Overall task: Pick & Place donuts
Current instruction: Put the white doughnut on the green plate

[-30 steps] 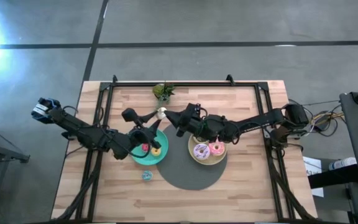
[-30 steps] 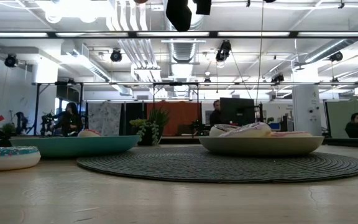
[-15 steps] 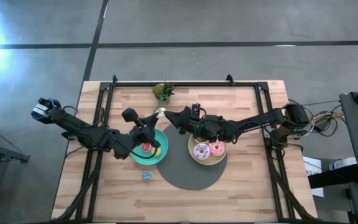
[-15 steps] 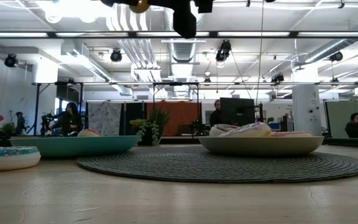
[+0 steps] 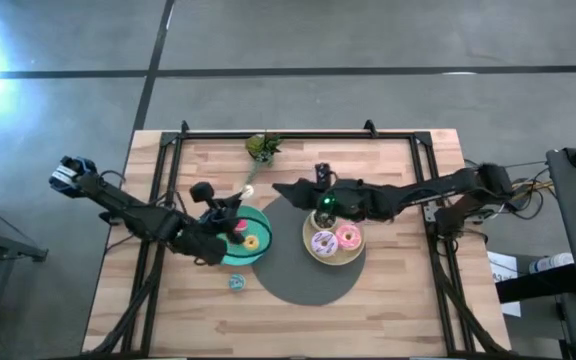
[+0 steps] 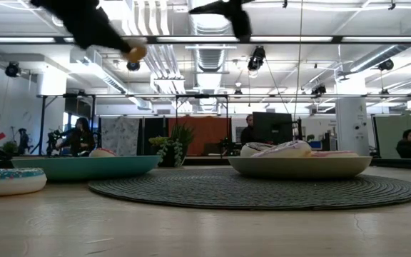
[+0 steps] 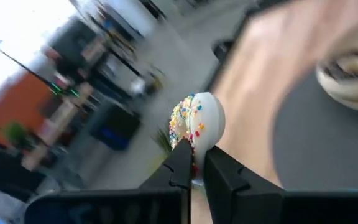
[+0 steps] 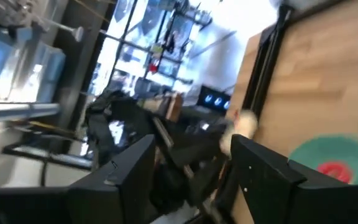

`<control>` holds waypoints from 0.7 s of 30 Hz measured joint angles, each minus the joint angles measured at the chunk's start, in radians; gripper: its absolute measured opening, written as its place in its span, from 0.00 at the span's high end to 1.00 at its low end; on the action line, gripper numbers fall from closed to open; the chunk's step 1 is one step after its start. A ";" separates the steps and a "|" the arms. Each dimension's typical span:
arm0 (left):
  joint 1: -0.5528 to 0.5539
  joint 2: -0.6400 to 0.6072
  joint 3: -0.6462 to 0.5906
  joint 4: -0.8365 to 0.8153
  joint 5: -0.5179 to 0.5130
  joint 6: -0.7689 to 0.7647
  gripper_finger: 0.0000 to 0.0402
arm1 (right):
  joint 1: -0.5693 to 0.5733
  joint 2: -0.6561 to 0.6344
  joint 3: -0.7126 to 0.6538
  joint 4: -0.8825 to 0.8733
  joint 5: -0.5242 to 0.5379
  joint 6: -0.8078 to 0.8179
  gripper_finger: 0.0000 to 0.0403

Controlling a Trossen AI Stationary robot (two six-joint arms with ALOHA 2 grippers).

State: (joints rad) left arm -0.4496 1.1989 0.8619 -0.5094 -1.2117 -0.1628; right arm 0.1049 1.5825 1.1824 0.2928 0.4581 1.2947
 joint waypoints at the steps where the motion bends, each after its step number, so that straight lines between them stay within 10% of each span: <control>1: -0.010 0.000 0.000 -0.087 0.022 -0.114 0.99 | -0.002 -0.024 0.000 -0.031 0.012 -0.019 0.50; 7: -0.093 0.006 -0.031 -0.364 0.160 -0.561 0.99 | -0.018 -0.145 -0.001 -0.227 0.044 -0.101 0.50; 21: -0.125 0.007 -0.287 -0.245 0.433 -0.845 0.99 | -0.030 -0.180 -0.013 -0.305 0.065 -0.117 0.50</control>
State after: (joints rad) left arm -0.5751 1.2064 0.5754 -0.7541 -0.7787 -1.0078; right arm 0.0747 1.4022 1.1692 -0.0121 0.5231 1.1774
